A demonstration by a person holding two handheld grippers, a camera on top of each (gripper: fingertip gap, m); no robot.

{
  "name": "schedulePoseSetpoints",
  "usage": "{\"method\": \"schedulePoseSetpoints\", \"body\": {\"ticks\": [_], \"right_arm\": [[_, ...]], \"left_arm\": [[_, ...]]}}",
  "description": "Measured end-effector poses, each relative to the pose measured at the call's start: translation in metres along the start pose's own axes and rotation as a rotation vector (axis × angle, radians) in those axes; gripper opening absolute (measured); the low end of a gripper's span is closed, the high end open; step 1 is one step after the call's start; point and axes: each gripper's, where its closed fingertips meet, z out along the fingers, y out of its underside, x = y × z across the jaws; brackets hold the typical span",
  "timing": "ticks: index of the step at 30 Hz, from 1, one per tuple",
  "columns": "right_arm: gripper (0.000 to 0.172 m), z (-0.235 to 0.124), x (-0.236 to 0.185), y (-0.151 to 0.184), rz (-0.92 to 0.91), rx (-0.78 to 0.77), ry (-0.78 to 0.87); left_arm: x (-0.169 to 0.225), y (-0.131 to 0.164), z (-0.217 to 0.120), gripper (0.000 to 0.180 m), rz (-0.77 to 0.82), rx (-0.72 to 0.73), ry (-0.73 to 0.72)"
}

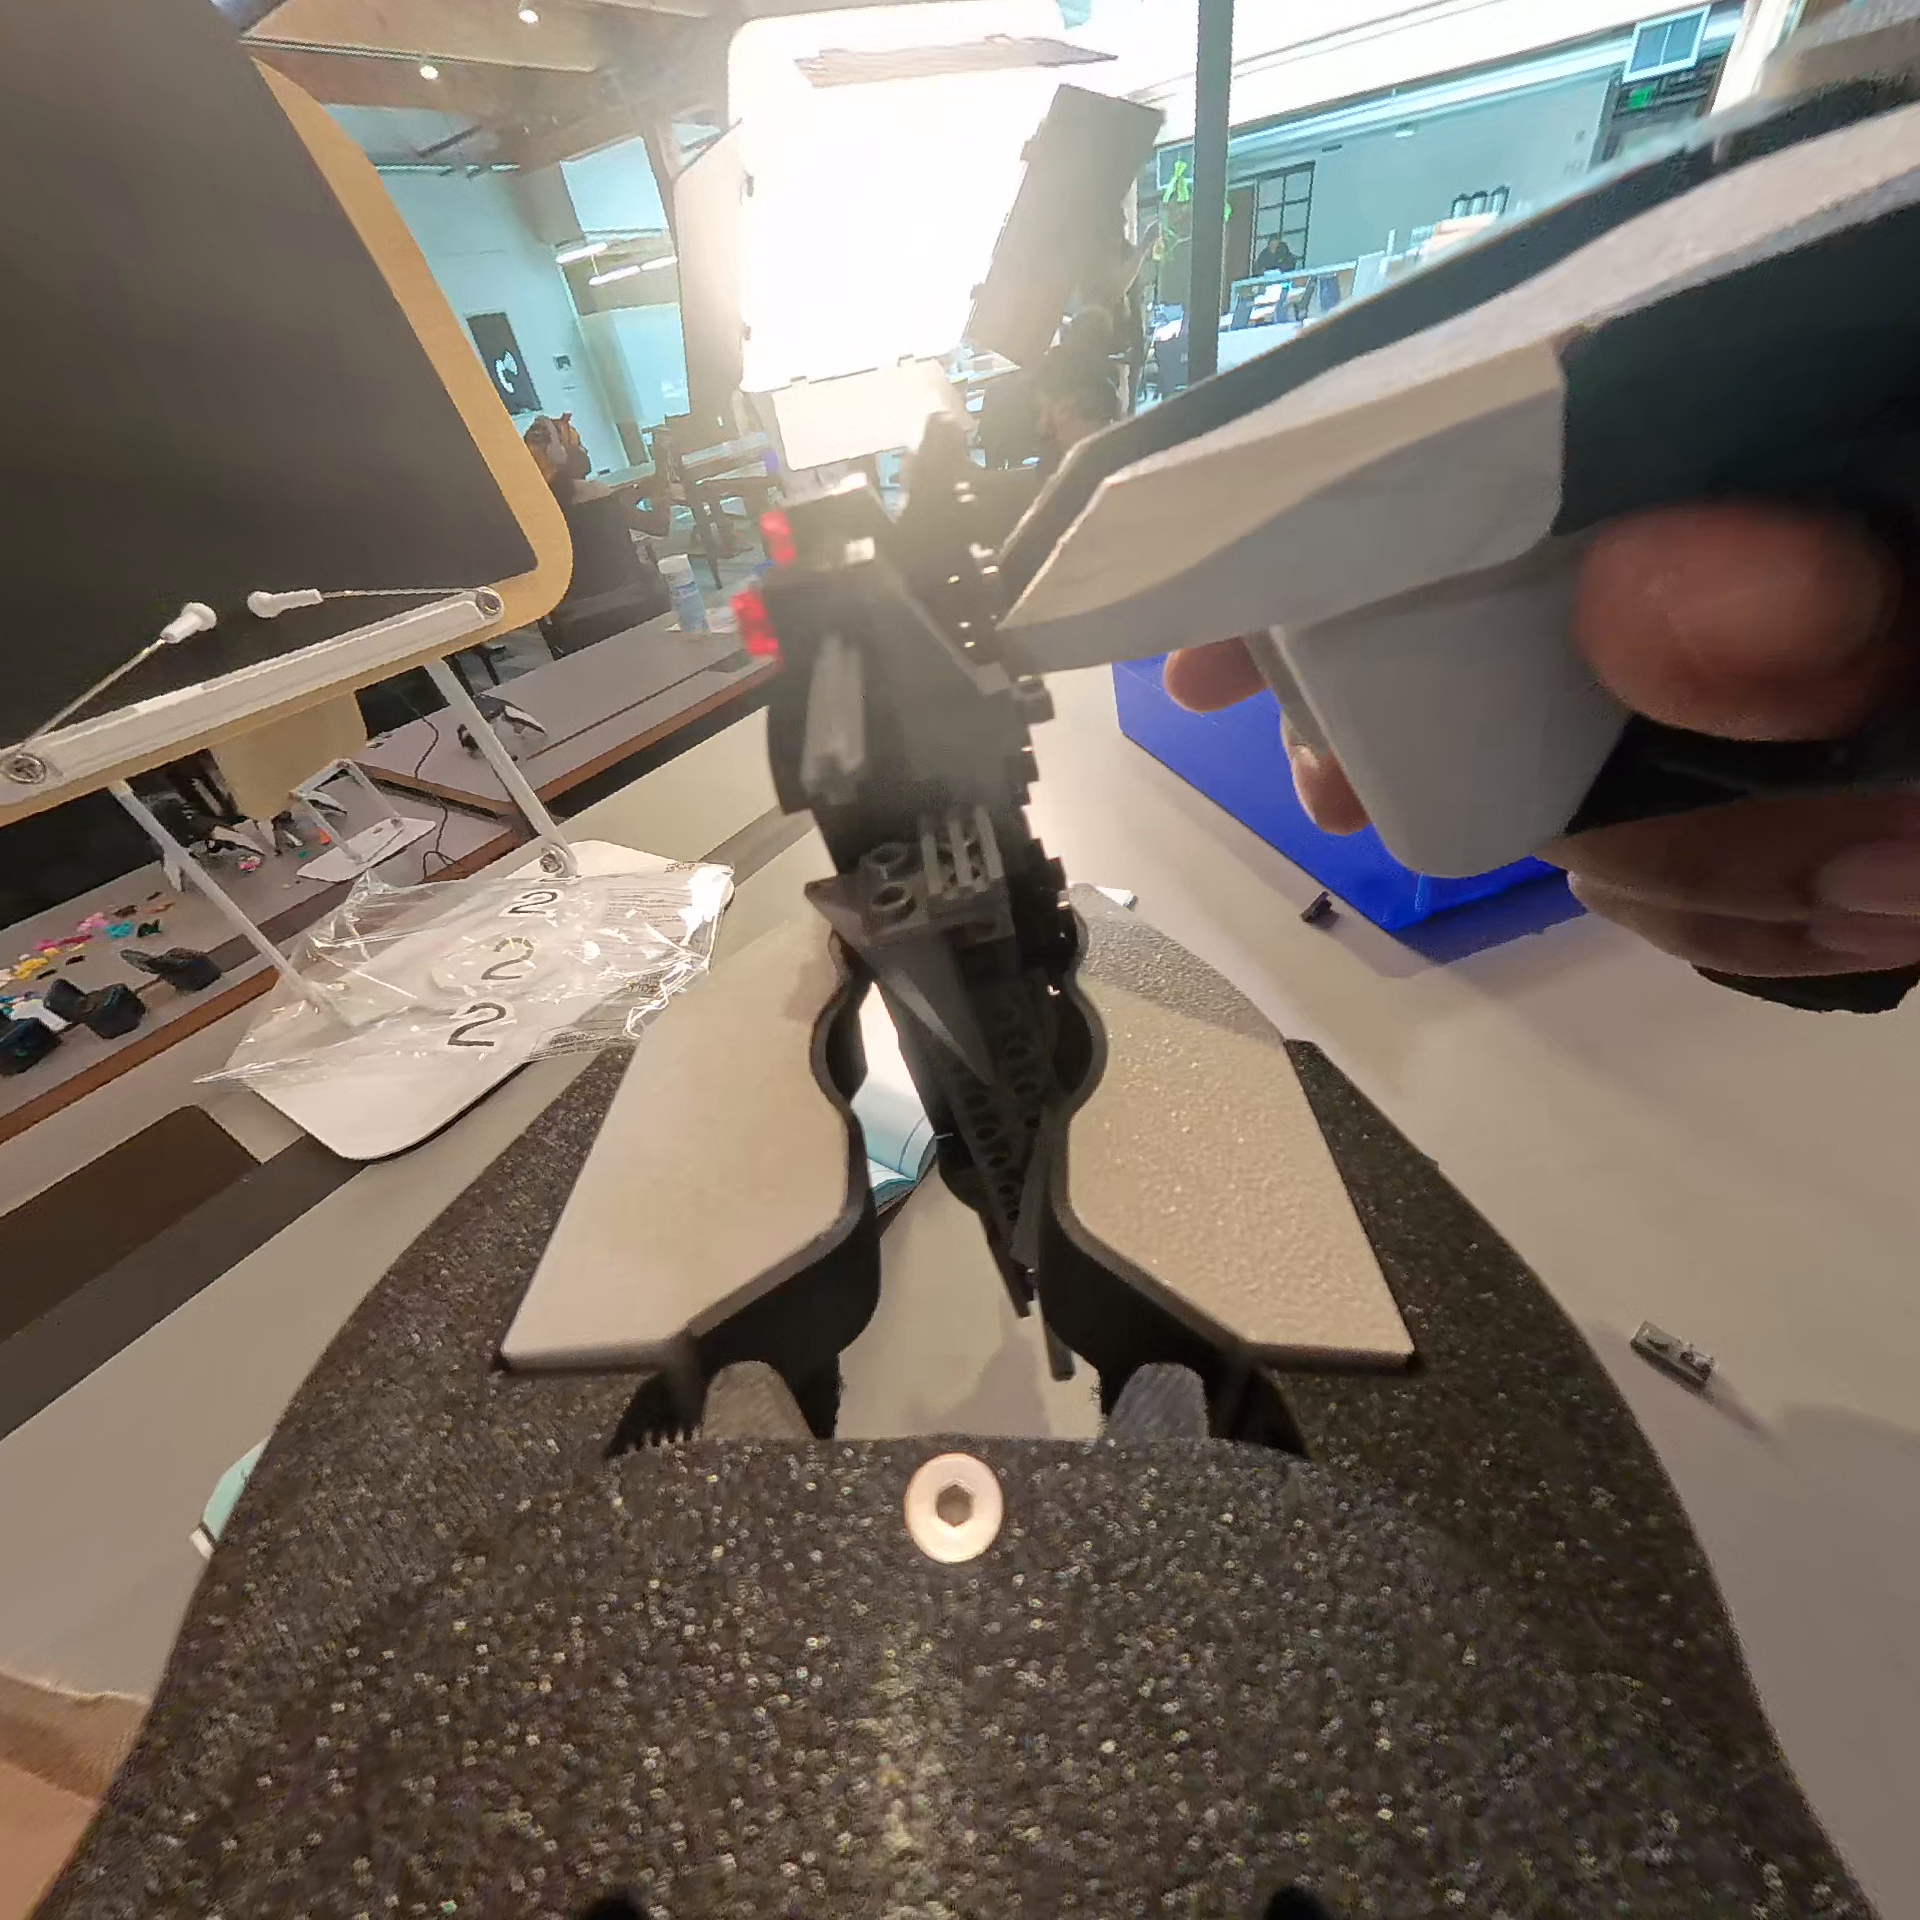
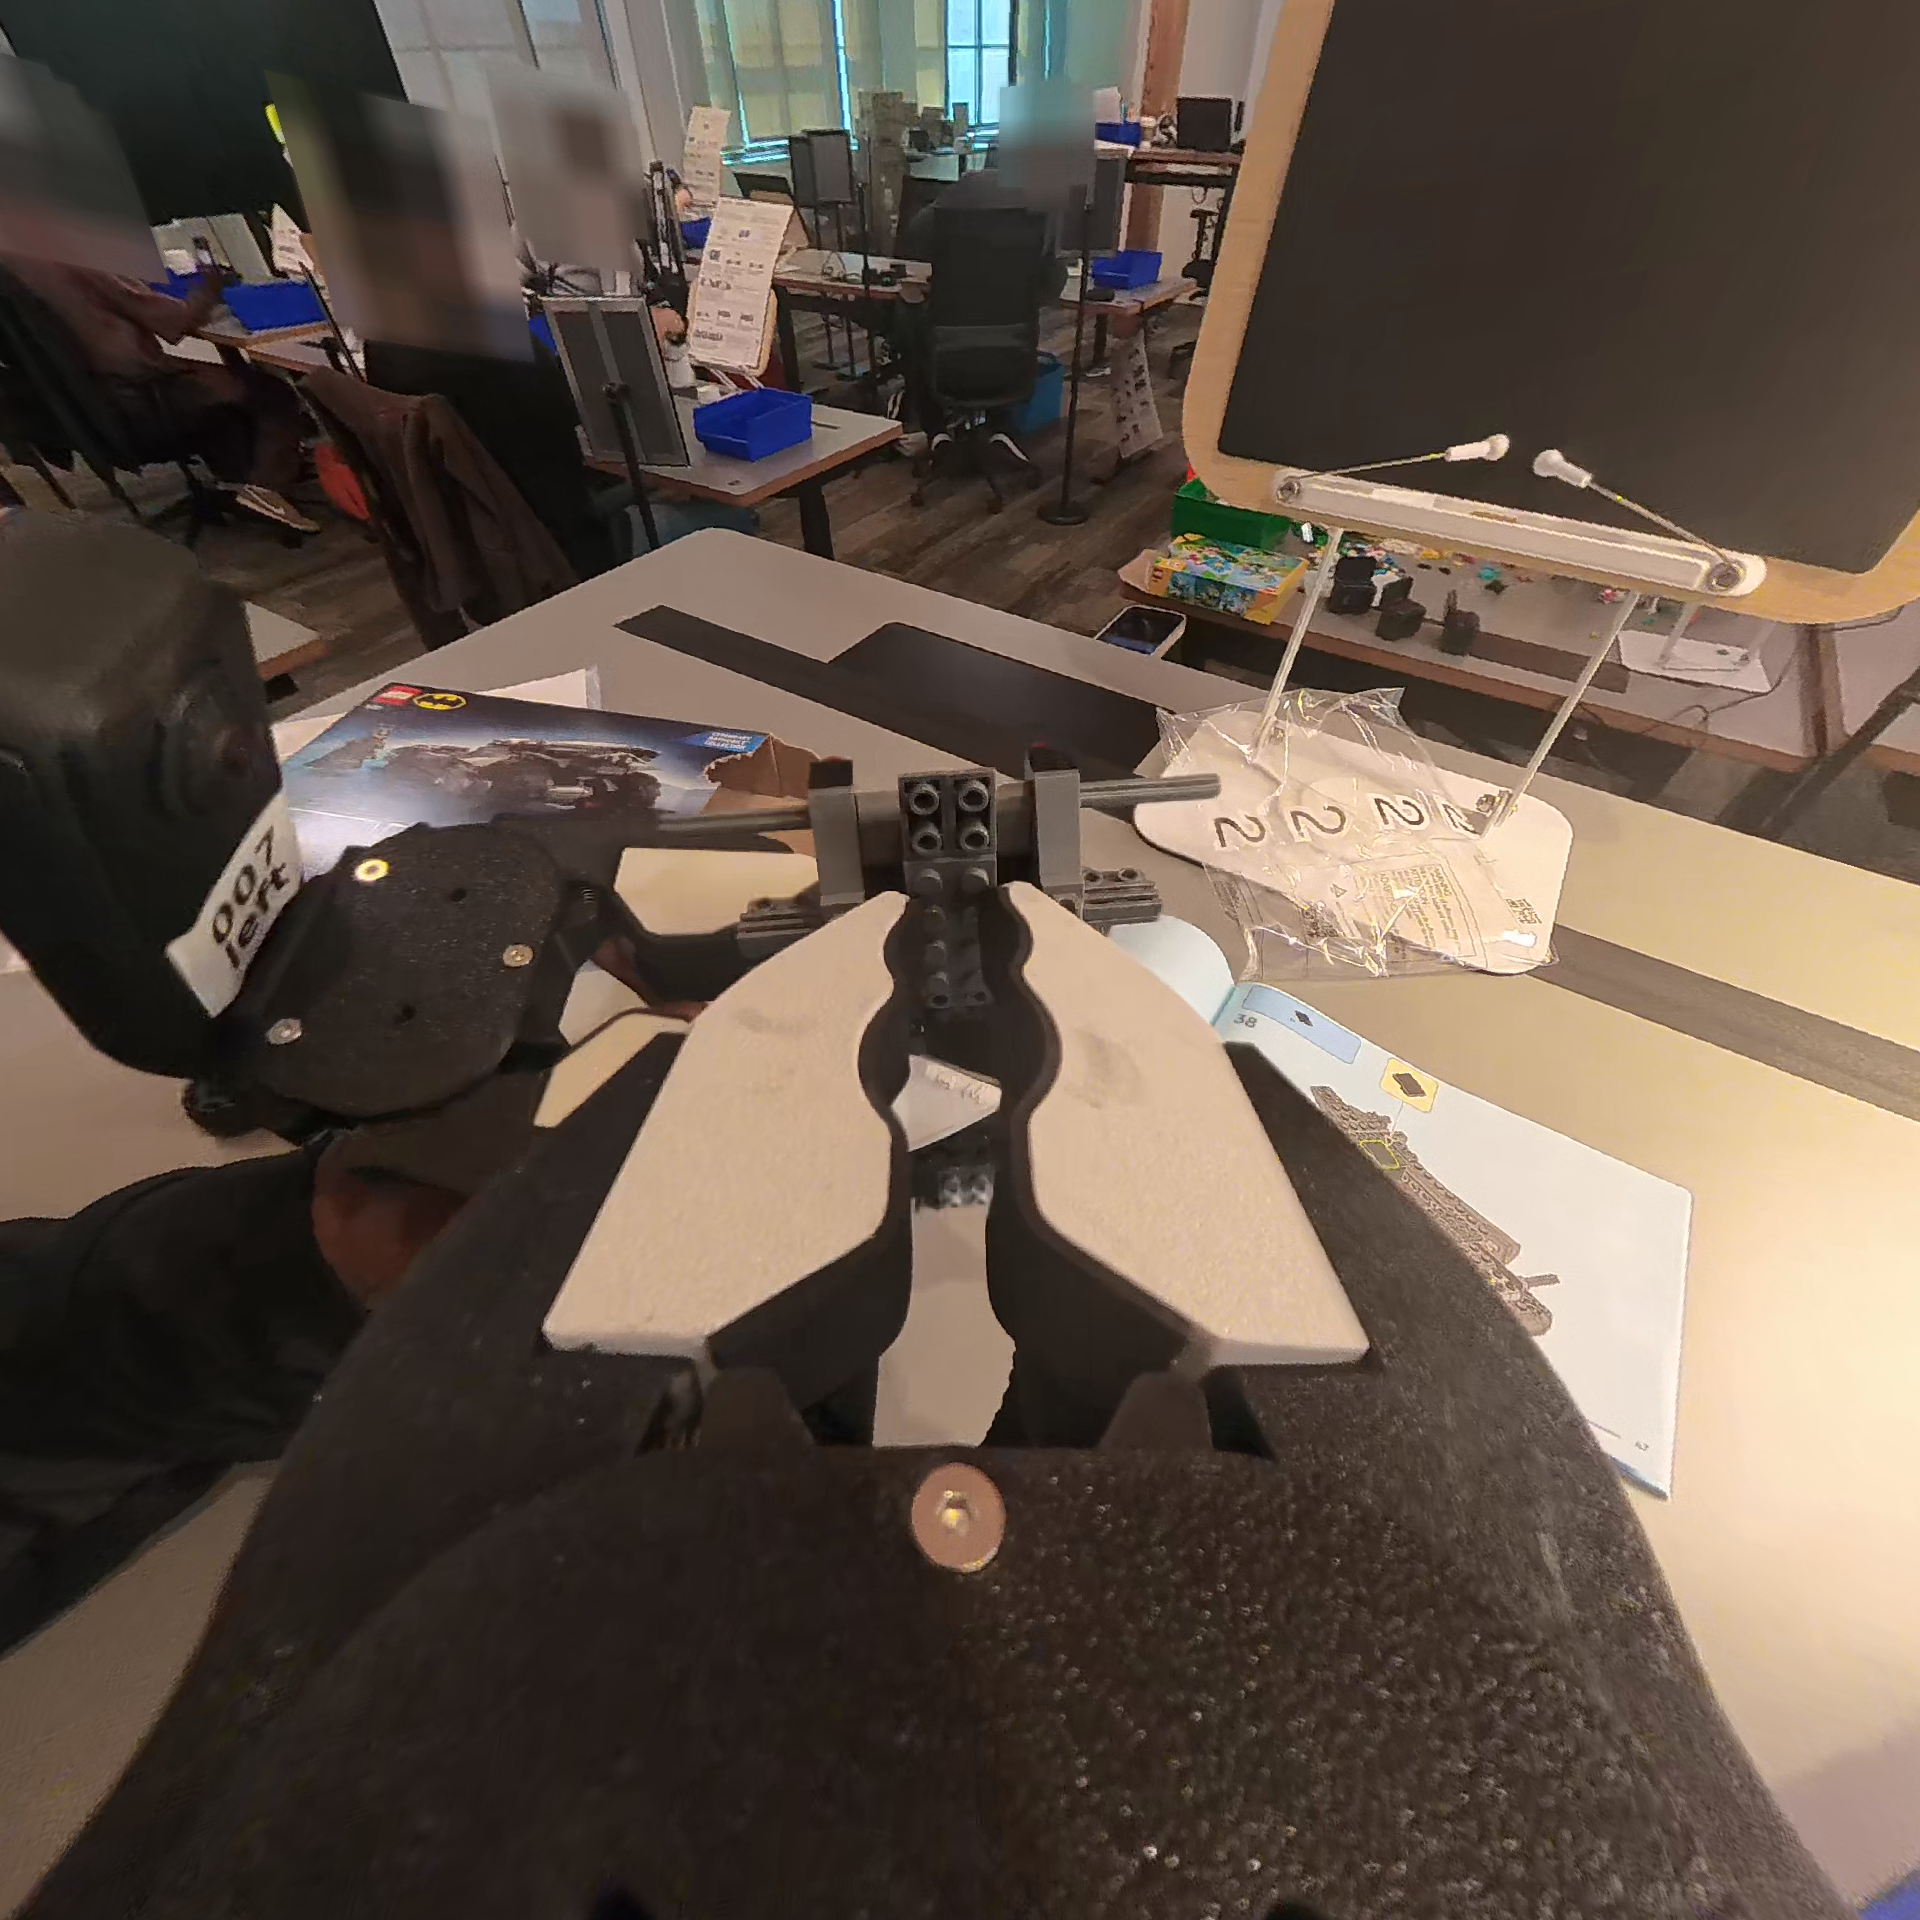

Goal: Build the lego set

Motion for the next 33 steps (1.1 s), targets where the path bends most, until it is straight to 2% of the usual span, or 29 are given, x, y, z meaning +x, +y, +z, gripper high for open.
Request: {"method": "schedulePoseSetpoints", "body": {"ticks": [2,7,11,14,29,33], "right_arm": [[0.011,0.0010,-0.0001,0.0000,0.000,0.008,-0.005],[0.012,0.0058,0.0024,0.0032,-0.049,0.008,0.039],[0.013,0.0064,0.0041,0.0045,-0.074,0.022,0.082],[0.013,0.0041,0.0068,-0.0013,-0.059,0.065,0.096],[0.012,0.0087,0.0037,0.0018,-0.098,0.053,0.122],[0.012,0.0073,0.0019,0.0020,-0.093,0.056,0.105]], "left_arm": [[-0.0021,0.0006,-0.0003,0.033,0.002,-0.005,-0.004],[0.0002,0.0056,0.0024,0.032,-0.118,-0.005,0.046],[-0.0062,0.0087,0.0028,0.032,-0.181,-0.010,0.029],[-0.0078,0.0074,0.0020,0.032,-0.189,-0.001,0.026],[0.0013,0.0044,0.0033,0.032,-0.194,0.028,0.060],[0.0009,0.0035,0.0024,0.032,-0.152,0.035,0.047]]}}
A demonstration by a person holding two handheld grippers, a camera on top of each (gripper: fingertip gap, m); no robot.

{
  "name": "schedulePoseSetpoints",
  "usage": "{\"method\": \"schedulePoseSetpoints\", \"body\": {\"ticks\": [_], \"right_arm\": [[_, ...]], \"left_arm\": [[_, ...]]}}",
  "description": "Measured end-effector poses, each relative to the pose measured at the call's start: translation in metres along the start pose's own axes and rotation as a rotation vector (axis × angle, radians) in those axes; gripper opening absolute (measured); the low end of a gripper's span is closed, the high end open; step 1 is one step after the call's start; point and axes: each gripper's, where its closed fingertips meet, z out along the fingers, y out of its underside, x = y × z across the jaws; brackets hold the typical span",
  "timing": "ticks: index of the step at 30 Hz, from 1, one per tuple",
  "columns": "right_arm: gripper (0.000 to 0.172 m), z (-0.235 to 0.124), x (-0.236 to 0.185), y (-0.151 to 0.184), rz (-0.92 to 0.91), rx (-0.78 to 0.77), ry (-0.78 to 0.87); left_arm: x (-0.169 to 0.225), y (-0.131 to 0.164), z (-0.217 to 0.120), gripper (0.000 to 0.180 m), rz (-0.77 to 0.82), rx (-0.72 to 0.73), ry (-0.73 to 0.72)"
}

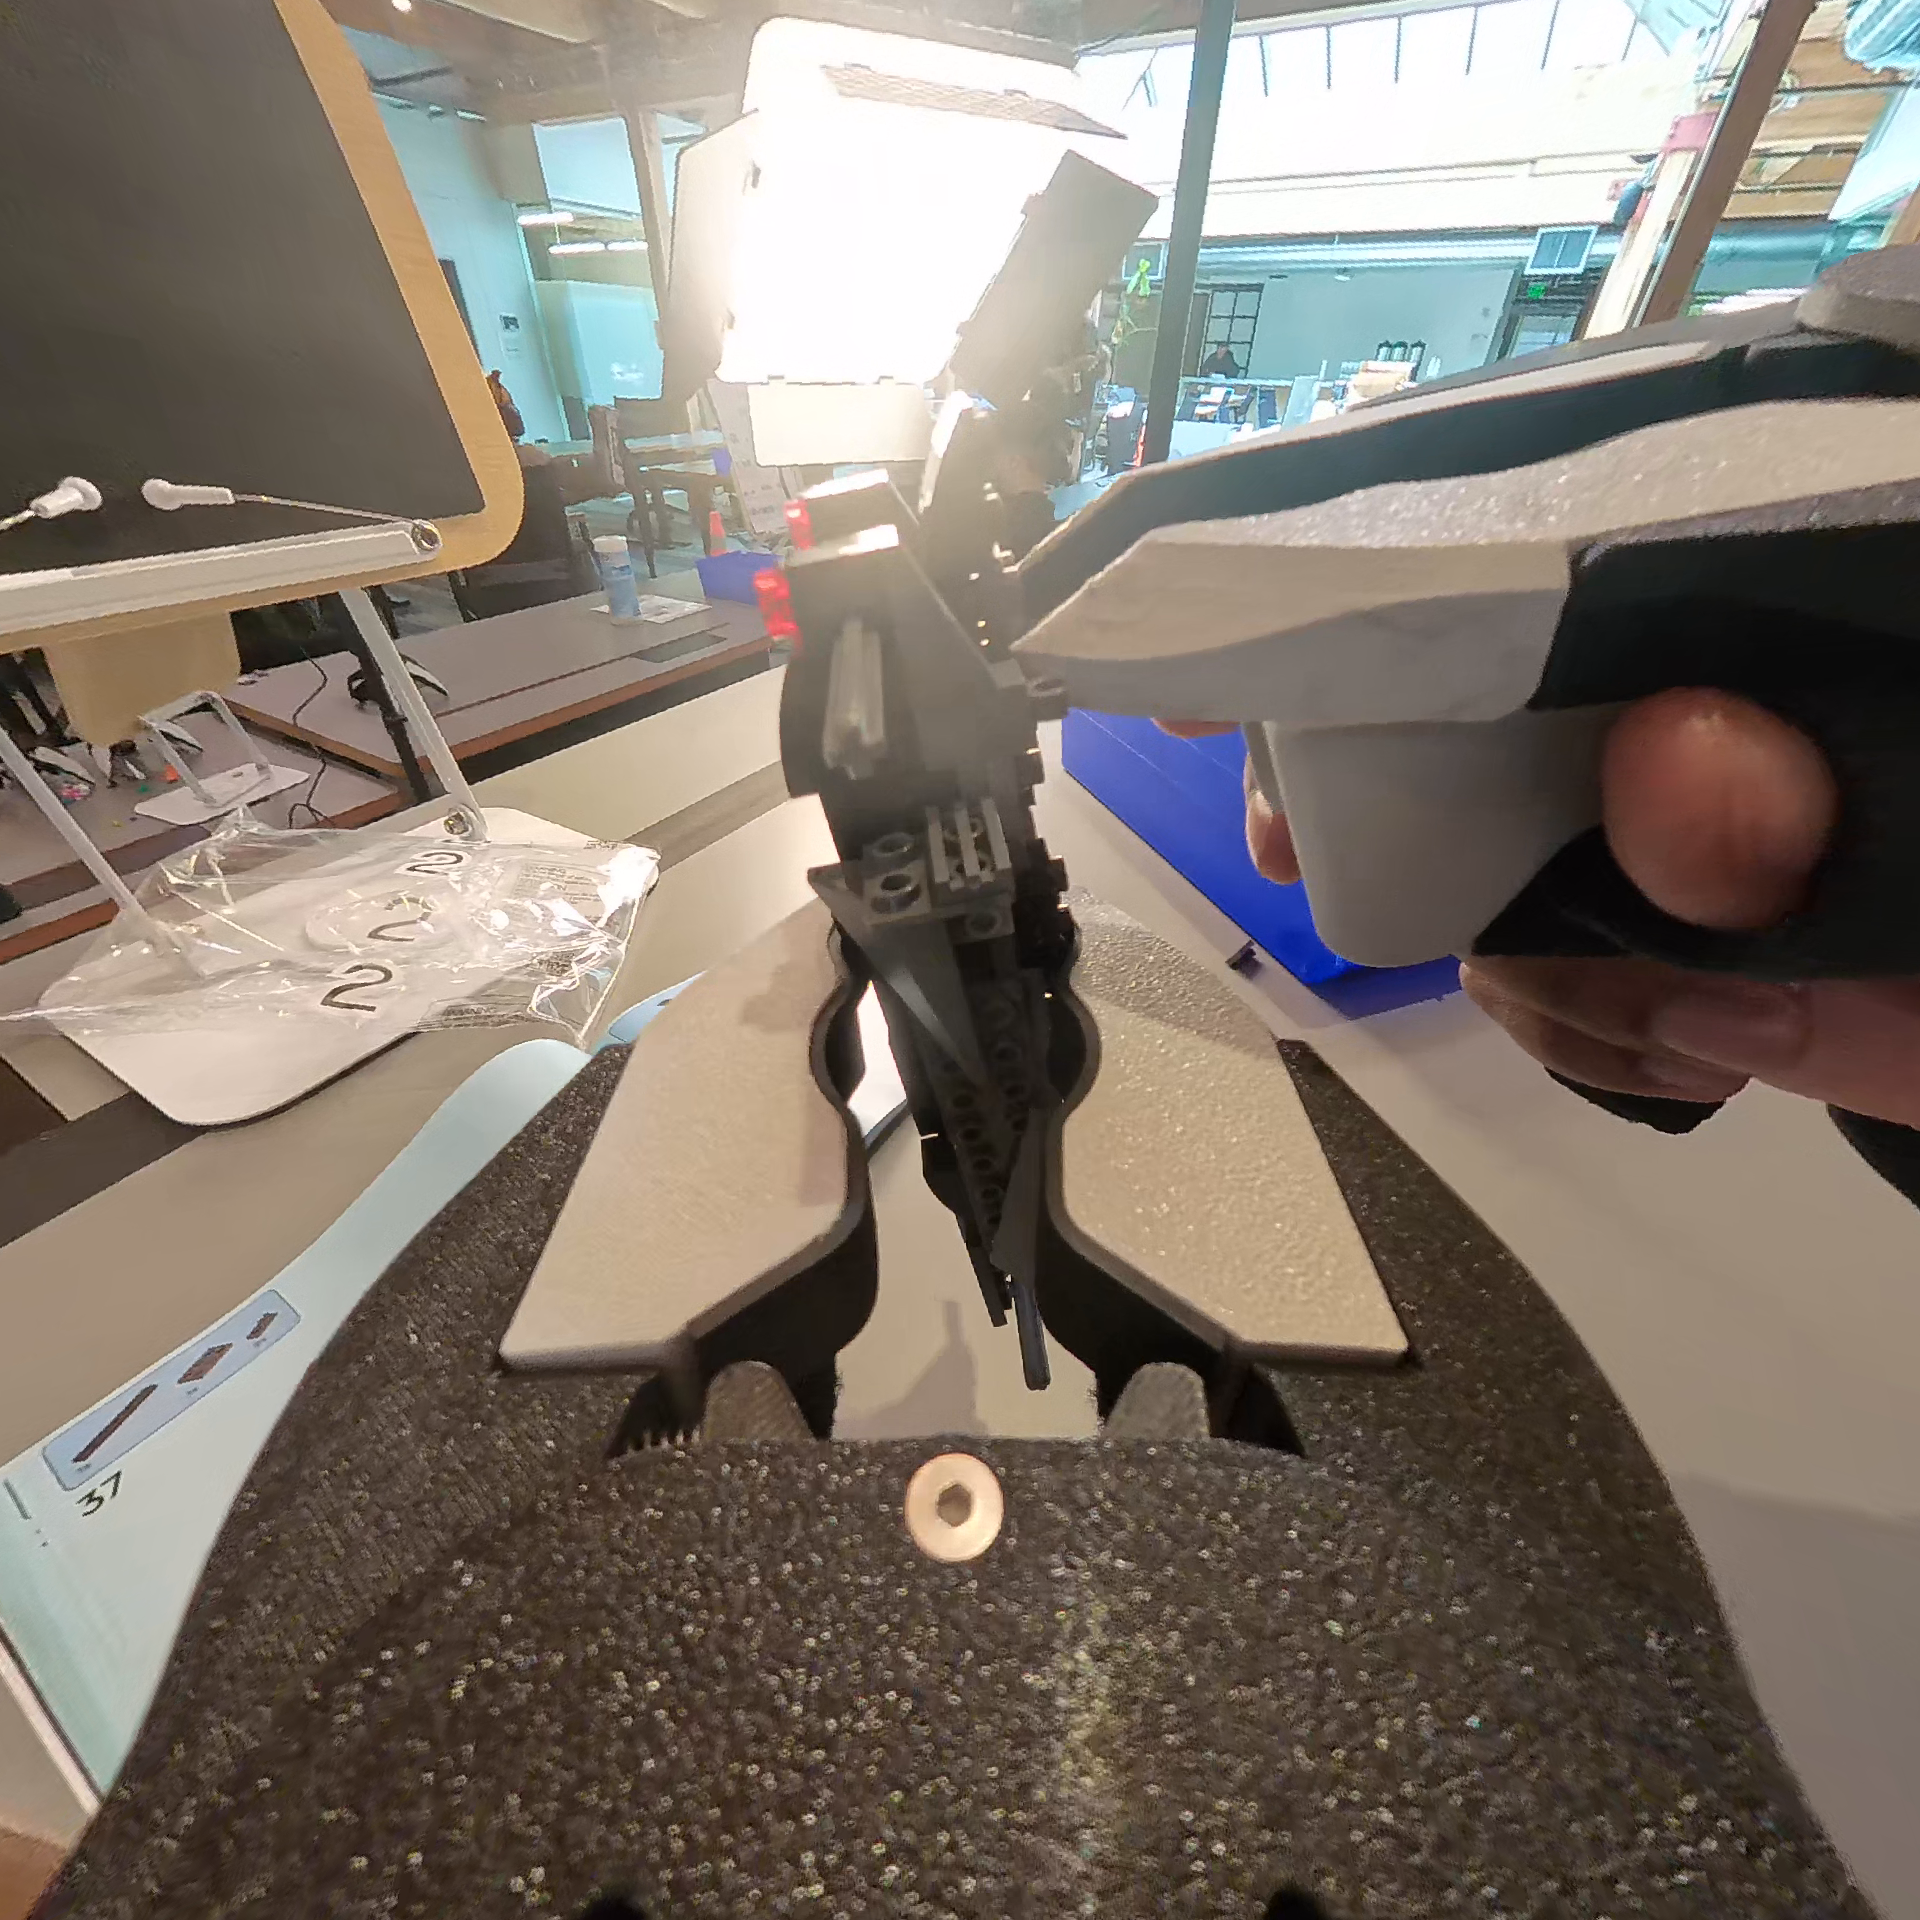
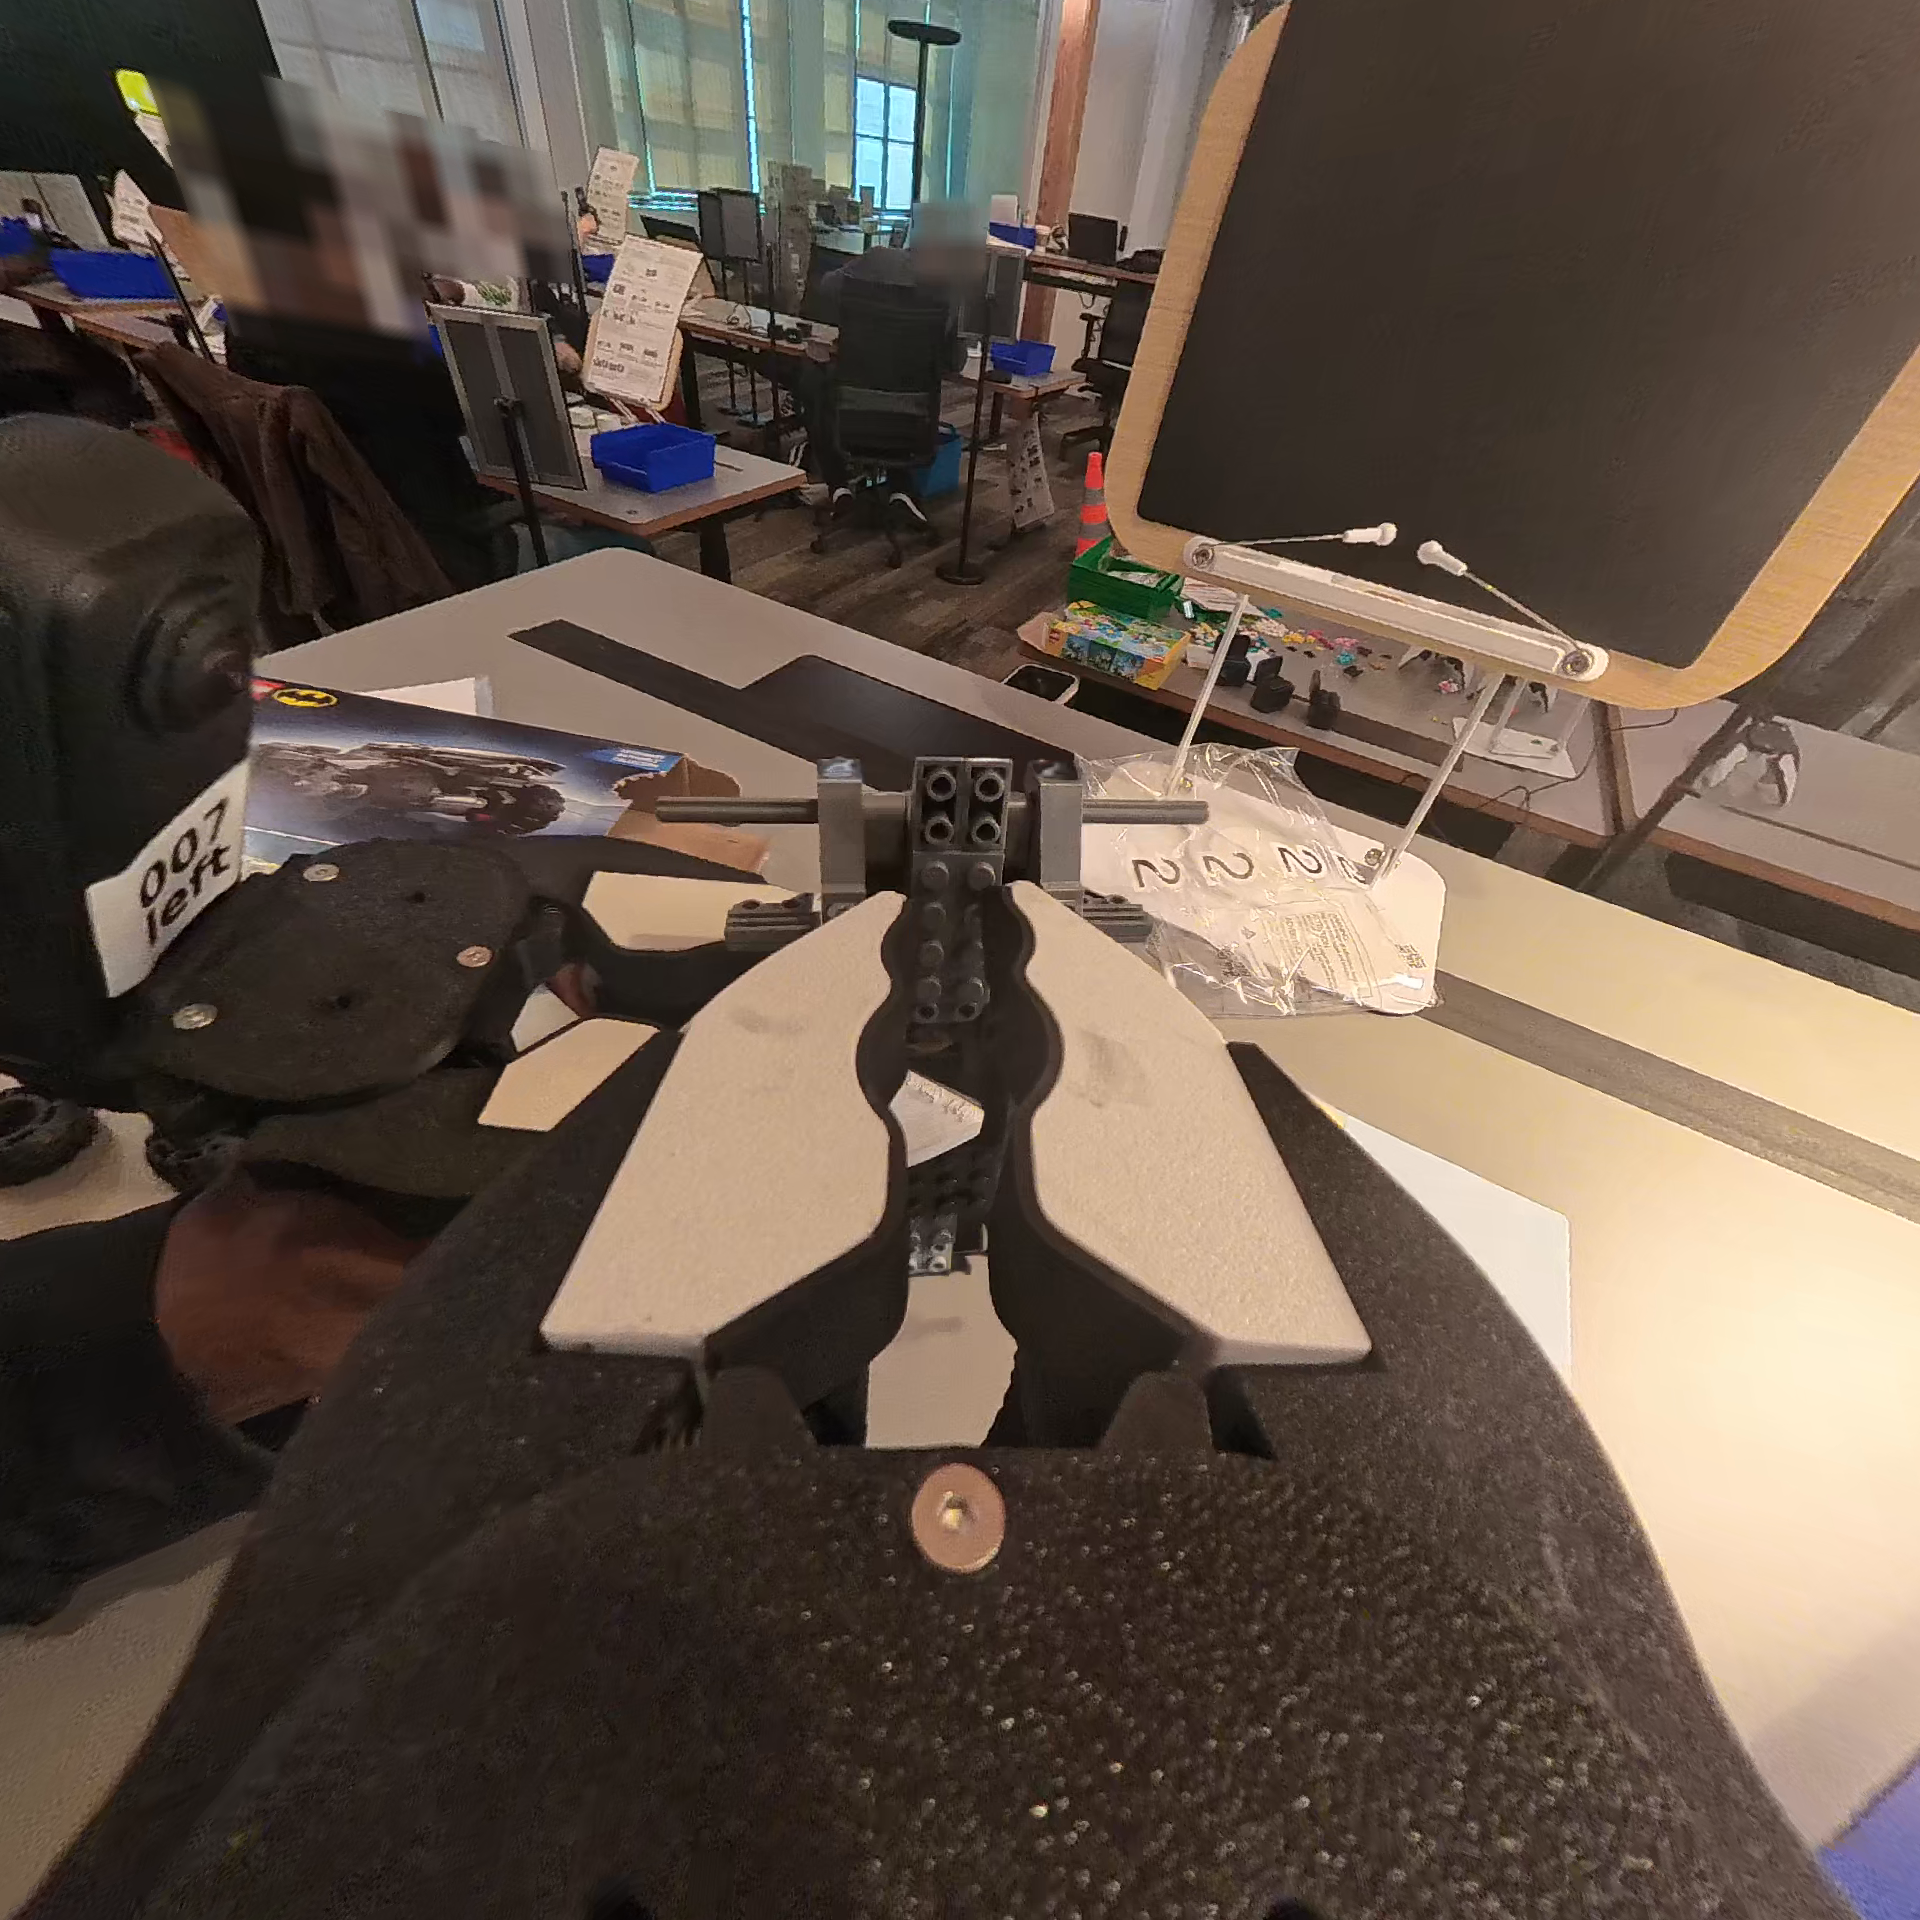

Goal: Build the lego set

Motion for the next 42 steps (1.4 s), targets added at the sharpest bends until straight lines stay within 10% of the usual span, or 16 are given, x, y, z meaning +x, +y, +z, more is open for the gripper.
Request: {"method": "schedulePoseSetpoints", "body": {"ticks": [42], "right_arm": [[0.012,-0.002,0.003,0.010,-0.027,-0.061,-0.008]], "left_arm": [[0.002,0.008,0.003,0.031,0.002,-0.039,0.025]]}}
